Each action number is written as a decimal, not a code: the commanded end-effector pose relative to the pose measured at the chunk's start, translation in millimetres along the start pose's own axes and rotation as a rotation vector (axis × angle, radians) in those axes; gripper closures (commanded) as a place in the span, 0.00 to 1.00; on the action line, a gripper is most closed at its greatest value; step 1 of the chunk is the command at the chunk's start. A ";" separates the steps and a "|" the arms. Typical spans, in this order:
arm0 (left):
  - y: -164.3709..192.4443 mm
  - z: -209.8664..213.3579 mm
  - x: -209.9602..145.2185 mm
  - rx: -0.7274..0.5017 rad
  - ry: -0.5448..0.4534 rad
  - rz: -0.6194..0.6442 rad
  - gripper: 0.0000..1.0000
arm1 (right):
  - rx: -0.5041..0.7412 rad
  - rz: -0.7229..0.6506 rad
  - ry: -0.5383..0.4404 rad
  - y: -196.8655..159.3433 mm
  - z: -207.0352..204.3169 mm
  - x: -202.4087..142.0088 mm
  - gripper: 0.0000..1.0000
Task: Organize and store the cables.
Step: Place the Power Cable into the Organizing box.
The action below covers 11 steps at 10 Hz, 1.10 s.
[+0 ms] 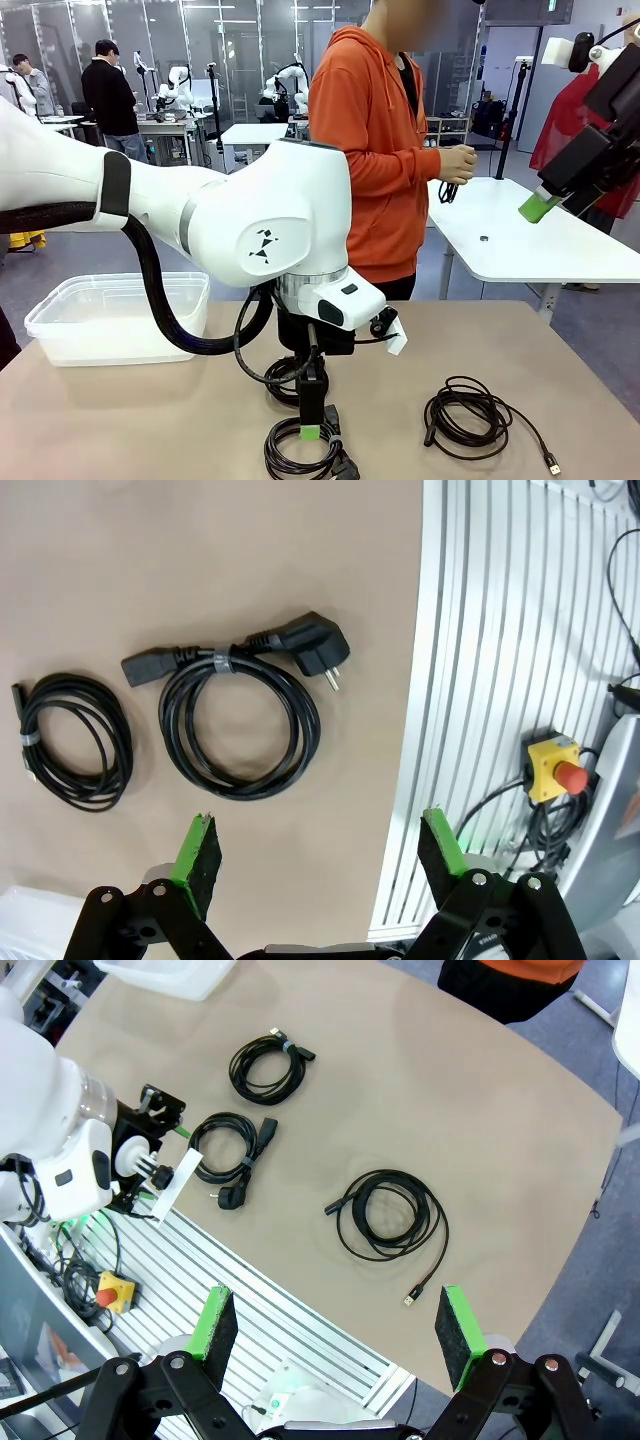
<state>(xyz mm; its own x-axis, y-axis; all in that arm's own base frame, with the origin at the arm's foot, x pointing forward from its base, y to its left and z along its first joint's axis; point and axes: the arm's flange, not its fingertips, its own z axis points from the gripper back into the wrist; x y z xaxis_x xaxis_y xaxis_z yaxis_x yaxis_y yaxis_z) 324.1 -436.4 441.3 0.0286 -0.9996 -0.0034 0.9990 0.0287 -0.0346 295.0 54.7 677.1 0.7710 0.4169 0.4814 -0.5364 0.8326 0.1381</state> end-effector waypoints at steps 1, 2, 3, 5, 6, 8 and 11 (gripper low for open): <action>8.3 -5.0 3.8 0.015 -0.039 -0.031 0.00 | 0.008 0.003 -0.011 -0.9 -1.3 1.6 0.00; 9.9 -5.2 4.3 0.035 -0.054 -0.034 0.00 | 0.008 0.003 -0.011 -0.9 -1.3 1.6 0.00; 11.2 -6.8 6.8 0.046 -0.053 -0.052 0.00 | 0.008 0.003 -0.011 -0.9 -1.3 1.6 0.00; 13.3 -7.7 12.0 0.036 -0.046 -0.047 0.00 | 0.008 0.003 -0.011 -0.9 -1.3 1.6 0.00; 14.7 -7.9 15.6 0.025 -0.048 -0.041 0.00 | 0.008 0.003 -0.011 -0.9 -1.3 1.6 0.00; 19.3 -8.6 25.4 -0.035 -0.092 0.064 0.00 | 0.008 0.003 -0.011 -0.9 -1.3 1.6 0.00; 23.7 -17.4 35.6 -0.045 -0.095 0.442 0.00 | 0.008 0.003 -0.011 -0.9 -1.3 1.6 0.00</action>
<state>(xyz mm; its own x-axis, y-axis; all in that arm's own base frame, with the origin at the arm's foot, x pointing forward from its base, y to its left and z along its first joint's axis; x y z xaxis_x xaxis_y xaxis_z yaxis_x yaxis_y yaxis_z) 349.7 -458.7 426.6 0.3215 -0.9453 0.0548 0.9456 0.3175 -0.0709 295.0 54.7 677.1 0.7710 0.4169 0.4814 -0.5364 0.8326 0.1381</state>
